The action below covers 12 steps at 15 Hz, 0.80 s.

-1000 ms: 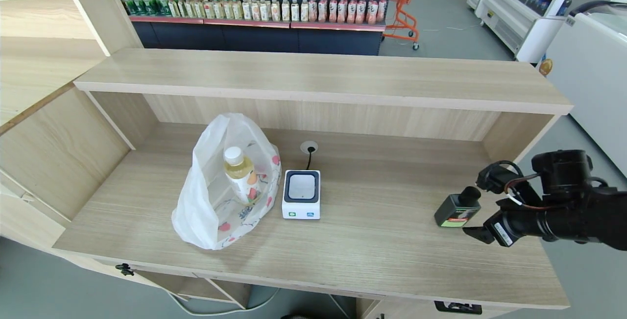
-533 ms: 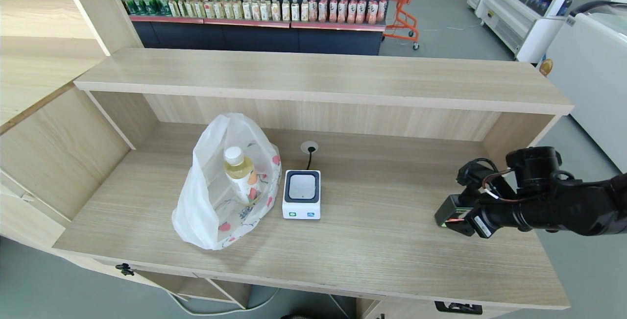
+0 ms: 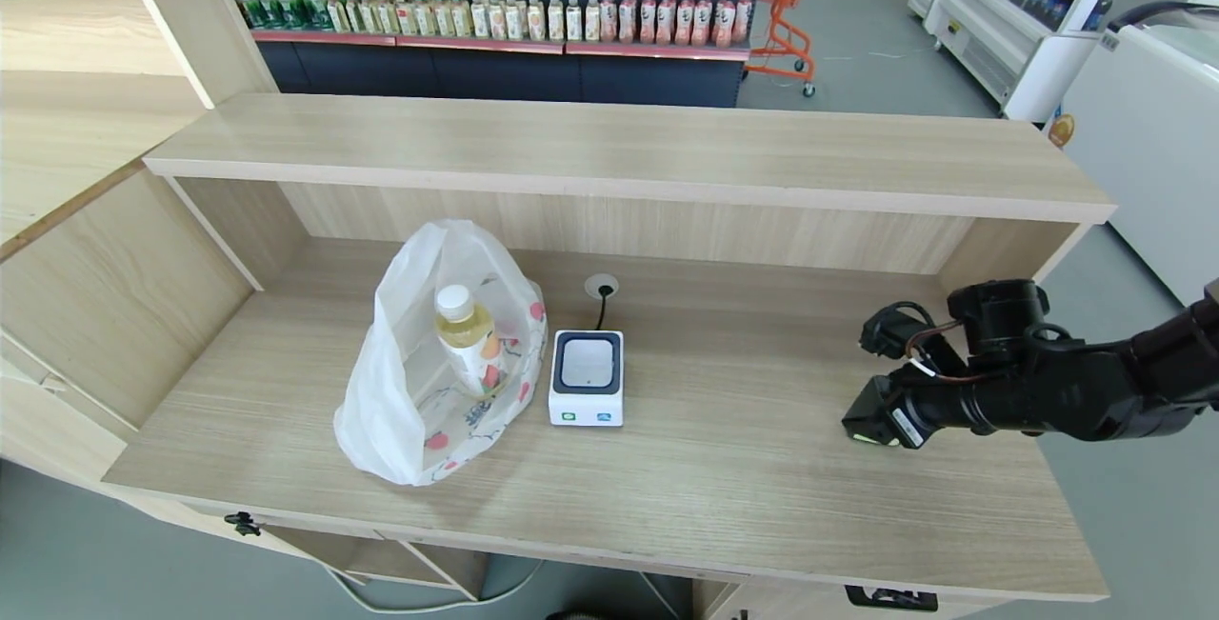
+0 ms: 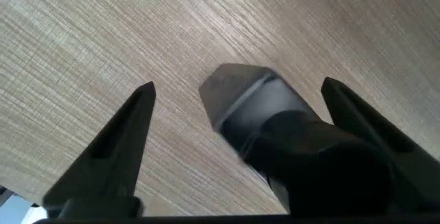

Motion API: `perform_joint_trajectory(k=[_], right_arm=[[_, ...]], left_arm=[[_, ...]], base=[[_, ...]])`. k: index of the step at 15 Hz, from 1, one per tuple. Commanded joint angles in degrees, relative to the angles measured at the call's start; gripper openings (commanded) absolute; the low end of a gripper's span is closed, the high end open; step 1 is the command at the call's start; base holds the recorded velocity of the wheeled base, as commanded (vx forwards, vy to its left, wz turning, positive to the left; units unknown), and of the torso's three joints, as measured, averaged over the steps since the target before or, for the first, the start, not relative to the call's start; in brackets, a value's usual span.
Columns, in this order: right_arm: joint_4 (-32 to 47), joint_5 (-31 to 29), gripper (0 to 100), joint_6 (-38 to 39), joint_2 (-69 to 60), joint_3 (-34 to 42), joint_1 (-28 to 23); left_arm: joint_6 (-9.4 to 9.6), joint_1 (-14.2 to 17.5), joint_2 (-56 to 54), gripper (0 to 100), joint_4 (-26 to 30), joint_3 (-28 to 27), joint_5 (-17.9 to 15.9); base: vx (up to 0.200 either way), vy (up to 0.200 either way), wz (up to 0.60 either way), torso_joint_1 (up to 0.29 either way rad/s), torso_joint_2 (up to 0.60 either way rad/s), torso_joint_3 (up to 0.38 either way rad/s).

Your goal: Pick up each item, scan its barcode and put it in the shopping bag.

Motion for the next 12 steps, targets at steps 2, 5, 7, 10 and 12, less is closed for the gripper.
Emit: perform_joint_trajectory(k=[2,5,7,10,12], right_arm=[[-0.12,0.08,0,-0.14,1.02,-0.2,0.46],[-0.12,0.17,0,-0.67,1.02,0.06,0.72],[-0.12,1.66,0,-0.41,-0.65,0.15,0.9],[-1.62,3.77,0,-0.06,-12.34,6.57,0.19],[-14.1,3.69,0,-2.78,-23.41,20.1,-1.13]], left_arm=[[0.02,0.07,-0.02,100,0.0,0.0,0.01],[0.02,-0.01,0.06,100,0.0,0.0,0.01],[0.02,-0.01,-0.02,100,0.0,0.0,0.01],[0.02,-0.01,-0.02,100,0.0,0.0,0.01],[0.02,-0.01,-0.02,100,0.0,0.0,0.01]], base=[[0.0,0.0,0.0,0.0,0.0,0.0],[0.0,0.0,0.0,0.0,0.0,0.0],[0.0,0.0,0.0,0.0,0.0,0.0],[0.0,0.0,0.0,0.0,0.0,0.0],[0.0,0.0,0.0,0.0,0.0,0.0]])
